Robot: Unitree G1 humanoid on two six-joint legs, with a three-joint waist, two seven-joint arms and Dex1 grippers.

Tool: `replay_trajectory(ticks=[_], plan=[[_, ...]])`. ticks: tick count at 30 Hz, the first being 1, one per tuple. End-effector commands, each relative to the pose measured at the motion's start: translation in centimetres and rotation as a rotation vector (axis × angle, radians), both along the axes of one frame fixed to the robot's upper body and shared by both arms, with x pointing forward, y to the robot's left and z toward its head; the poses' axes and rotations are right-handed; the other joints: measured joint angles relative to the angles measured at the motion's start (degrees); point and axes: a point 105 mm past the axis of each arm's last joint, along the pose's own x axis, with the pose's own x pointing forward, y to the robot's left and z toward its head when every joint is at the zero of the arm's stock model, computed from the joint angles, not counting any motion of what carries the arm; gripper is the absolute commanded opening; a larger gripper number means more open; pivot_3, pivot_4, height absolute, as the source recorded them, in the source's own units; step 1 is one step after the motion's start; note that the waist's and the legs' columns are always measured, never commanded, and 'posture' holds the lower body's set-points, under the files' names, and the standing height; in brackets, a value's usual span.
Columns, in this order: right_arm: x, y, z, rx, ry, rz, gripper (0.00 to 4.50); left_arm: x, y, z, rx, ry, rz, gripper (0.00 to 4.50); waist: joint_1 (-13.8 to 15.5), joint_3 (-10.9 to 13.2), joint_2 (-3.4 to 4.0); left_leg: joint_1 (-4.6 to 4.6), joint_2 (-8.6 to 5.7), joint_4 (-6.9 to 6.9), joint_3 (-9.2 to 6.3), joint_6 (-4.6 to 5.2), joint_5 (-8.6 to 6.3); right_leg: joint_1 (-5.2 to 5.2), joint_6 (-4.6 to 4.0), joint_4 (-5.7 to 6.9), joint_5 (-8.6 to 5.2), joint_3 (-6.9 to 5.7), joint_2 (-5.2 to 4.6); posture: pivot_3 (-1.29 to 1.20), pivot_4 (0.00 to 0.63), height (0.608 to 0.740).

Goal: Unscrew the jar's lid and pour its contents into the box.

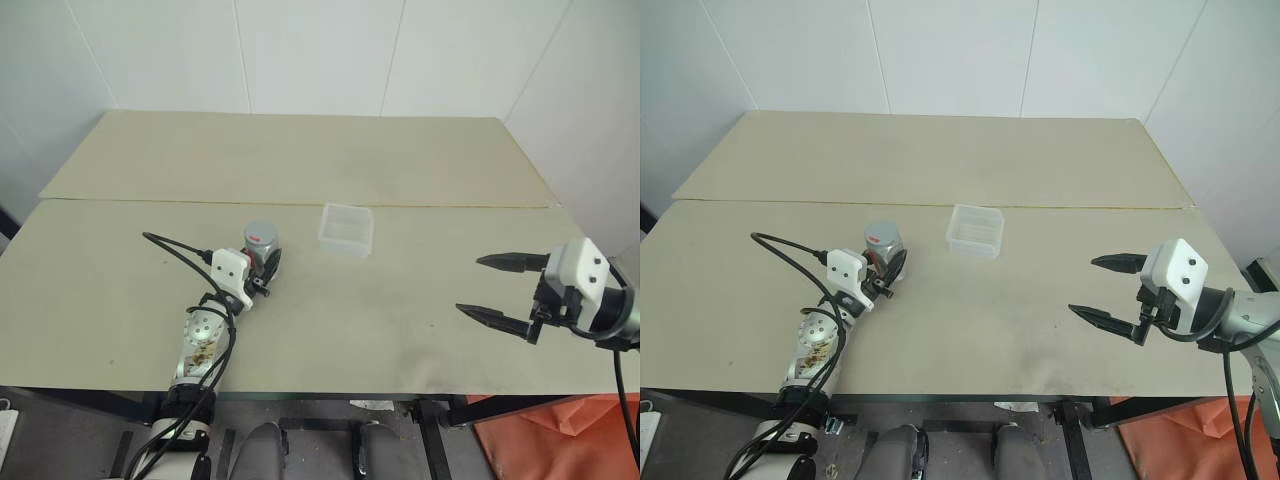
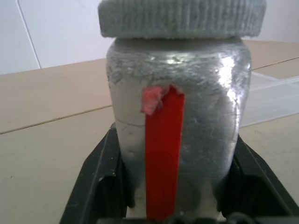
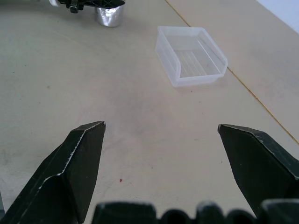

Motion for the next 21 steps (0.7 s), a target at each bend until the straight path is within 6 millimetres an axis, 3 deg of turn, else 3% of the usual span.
replay_trajectory(ticks=[1,5,12,16,21], plan=[[0.1,0.9,1.8,0.017,-0.077,0.008,4.5,0.1,-0.3,1.5,-0.02,-0.034,-0.02,2.0,0.0,0.0,0.0,0.0,0.0,0.0,0.0,0.0,0.0,0.0,0.0,0.0,0.0,0.0,0.0,0.0,0.15,0.74],[0.7,4.1,2.8,0.152,-0.107,0.029,4.5,-0.2,-0.6,3.0,-0.043,-0.058,-0.062,2.0,-0.4,0.0,-0.01,0.0,0.03,0.0,-0.01,0.0,0.0,-0.02,-0.01,0.01,0.01,0.01,0.05,0.0,0.15,0.74],[1.6,14.1,3.9,0.466,-0.081,0.106,4.5,-2.4,-3.7,5.4,-0.017,-0.101,-0.299,2.0,-1.2,0.0,0.0,-0.07,0.14,-0.03,-0.06,0.0,0.0,-0.12,-0.15,0.07,0.08,0.06,0.2,0.0,0.15,0.74],[3.0,17.1,4.0,0.498,-0.106,0.043,4.5,-2.9,-5.0,5.8,-0.011,-0.101,-0.354,2.0,-1.1,0.0,0.0,-0.15,0.06,-0.03,-0.08,0.0,0.0,-0.16,-0.43,0.04,0.25,0.03,0.11,0.0,0.15,0.74],[3.9,19.0,4.2,0.479,-0.145,0.033,4.5,-3.1,-6.3,5.5,0.015,-0.098,-0.382,2.0,-1.1,0.0,0.0,-0.17,-0.02,-0.02,-0.07,0.01,0.0,-0.15,-0.4,-0.02,0.26,0.02,0.03,0.0,0.15,0.74]])
